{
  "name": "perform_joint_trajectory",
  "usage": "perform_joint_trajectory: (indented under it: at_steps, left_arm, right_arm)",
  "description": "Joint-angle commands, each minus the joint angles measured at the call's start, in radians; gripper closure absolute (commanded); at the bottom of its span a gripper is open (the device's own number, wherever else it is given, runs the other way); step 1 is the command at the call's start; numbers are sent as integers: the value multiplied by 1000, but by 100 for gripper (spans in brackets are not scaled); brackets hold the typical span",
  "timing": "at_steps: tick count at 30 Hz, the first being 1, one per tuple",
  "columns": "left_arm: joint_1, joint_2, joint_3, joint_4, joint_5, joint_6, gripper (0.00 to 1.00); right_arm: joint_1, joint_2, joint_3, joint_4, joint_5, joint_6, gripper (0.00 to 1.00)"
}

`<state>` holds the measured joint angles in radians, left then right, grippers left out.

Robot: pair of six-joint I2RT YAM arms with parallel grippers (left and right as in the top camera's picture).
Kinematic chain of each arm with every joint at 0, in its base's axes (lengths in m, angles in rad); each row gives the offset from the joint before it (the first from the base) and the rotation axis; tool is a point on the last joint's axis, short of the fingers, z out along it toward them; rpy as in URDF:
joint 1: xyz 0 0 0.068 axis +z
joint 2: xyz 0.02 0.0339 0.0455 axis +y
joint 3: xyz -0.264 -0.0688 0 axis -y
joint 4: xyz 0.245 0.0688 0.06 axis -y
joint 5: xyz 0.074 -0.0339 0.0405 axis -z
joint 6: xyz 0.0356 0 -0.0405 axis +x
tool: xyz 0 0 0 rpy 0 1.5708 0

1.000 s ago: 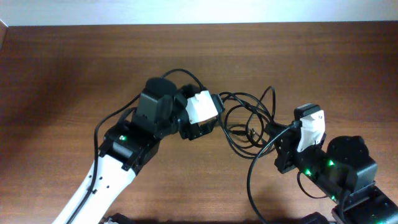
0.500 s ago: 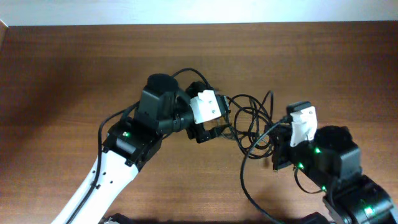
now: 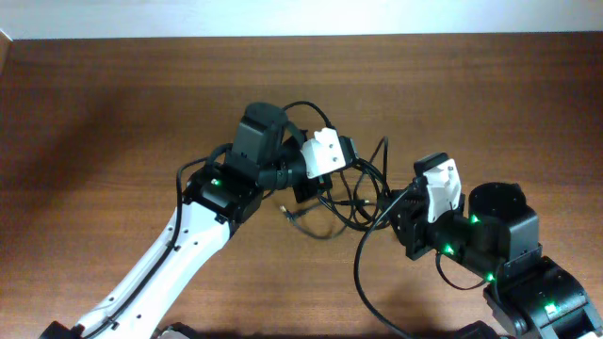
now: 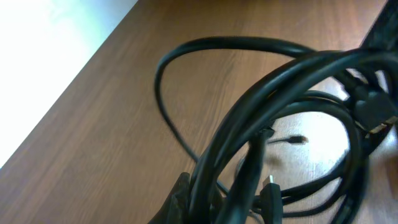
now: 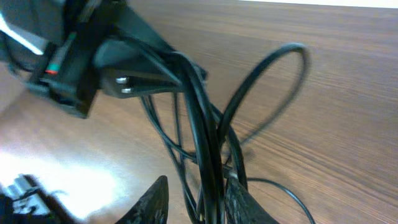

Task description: Untangle cables

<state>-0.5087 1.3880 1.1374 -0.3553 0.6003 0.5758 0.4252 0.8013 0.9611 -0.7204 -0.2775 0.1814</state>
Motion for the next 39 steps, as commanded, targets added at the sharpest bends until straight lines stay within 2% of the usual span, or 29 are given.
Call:
perform_joint_trajectory:
  at_steps: [1,3,5,7,10,13,18,21,22,23,24,25,28,29,30,31,32,34,37,39]
  left_arm:
    - [29,-4,14,-73,-82,-6,100]
    - [85,-31,14,-153,-82,-6,100]
    - [119,-61,14,-178,-82,-6,100]
    - [144,-115,14,-180,-79,-6,100]
    - [142,-160,14,-76,3,-7,100]
    - [142,-160,14,19,7,-31,100]
    - [142,-160,14,18,42,-52,100]
    - [142,-160,14,18,77,-53,100]
    - [142,-160,14,18,77,-53,100]
    - [142,-160,14,15,77,-52,100]
    - [142,-160,14,10,77,-52,100]
    - [142,-160,14,-3,77,-52,100]
    - [142,-160,14,-37,73,-52,100]
    - [143,-160,14,-60,66,-52,88]
    - [143,-160,14,-75,50,-52,81]
    - [143,-160,14,-101,16,-52,48]
    - [143,-160,14,-123,-16,-52,26]
    - [143,-160,14,-156,-65,-52,7]
    - [143,-160,14,-163,-86,-52,6]
    - [143,-160,13,-180,-85,-52,4]
  right_arm:
    - [0,-10,18,-37,224,11,71]
    - [0,-10,43,-69,412,18,79]
    - [0,-10,52,-84,477,18,80]
    - [0,-10,53,-84,440,18,52]
    - [0,-4,53,-100,212,15,32]
    - [0,6,53,-106,76,6,18]
    - [0,50,53,-50,-4,-24,17]
    - [0,122,53,20,-4,-24,24]
    - [0,169,53,55,-3,-24,35]
    - [0,200,53,74,-3,-24,51]
    - [0,230,53,88,-3,-24,78]
    - [0,251,53,94,-3,-24,96]
    - [0,258,53,96,55,-23,96]
    - [0,242,53,71,130,-23,96]
    - [0,229,53,53,182,-18,96]
    - [0,195,53,1,330,18,96]
    - [0,170,53,-40,443,47,96]
    - [0,114,53,-135,684,109,96]
    - [0,7,53,-224,883,176,96]
    - [0,-47,53,-217,827,201,96]
